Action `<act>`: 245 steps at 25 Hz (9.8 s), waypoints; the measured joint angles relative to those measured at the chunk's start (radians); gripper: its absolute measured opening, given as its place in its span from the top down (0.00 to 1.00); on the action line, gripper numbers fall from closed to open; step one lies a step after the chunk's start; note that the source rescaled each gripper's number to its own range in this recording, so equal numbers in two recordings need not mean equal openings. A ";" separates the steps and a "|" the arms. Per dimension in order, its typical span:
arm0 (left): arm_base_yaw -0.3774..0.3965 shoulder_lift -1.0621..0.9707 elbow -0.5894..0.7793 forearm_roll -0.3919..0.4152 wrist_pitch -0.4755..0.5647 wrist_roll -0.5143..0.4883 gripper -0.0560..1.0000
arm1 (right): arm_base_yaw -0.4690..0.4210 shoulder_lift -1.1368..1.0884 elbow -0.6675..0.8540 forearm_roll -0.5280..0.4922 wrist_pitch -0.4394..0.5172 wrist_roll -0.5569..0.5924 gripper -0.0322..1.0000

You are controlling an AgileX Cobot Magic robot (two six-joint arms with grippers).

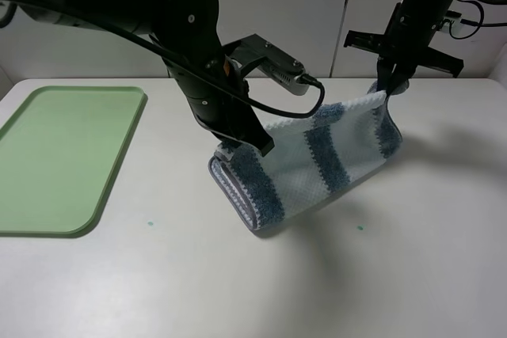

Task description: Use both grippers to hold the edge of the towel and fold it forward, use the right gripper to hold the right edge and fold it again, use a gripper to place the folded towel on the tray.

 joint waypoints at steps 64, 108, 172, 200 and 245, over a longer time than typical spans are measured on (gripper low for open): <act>0.062 -0.289 -0.008 0.010 0.224 -0.019 0.00 | 0.000 -0.065 -0.120 0.021 -0.010 -0.394 0.00; 0.062 -1.871 0.806 -0.105 0.442 -0.038 0.02 | 0.000 -0.292 0.008 0.048 -0.005 -0.678 0.00; 0.699 -1.883 0.815 -0.120 0.423 -0.038 0.04 | -0.039 0.166 0.026 -0.019 -0.290 -1.036 0.00; 0.699 -1.883 0.815 -0.120 0.423 -0.038 0.04 | -0.066 0.285 0.012 0.089 -0.266 -1.077 0.84; 0.699 -1.883 0.815 -0.120 0.422 -0.038 0.04 | -0.067 0.012 -0.157 -0.252 -0.005 -0.857 0.89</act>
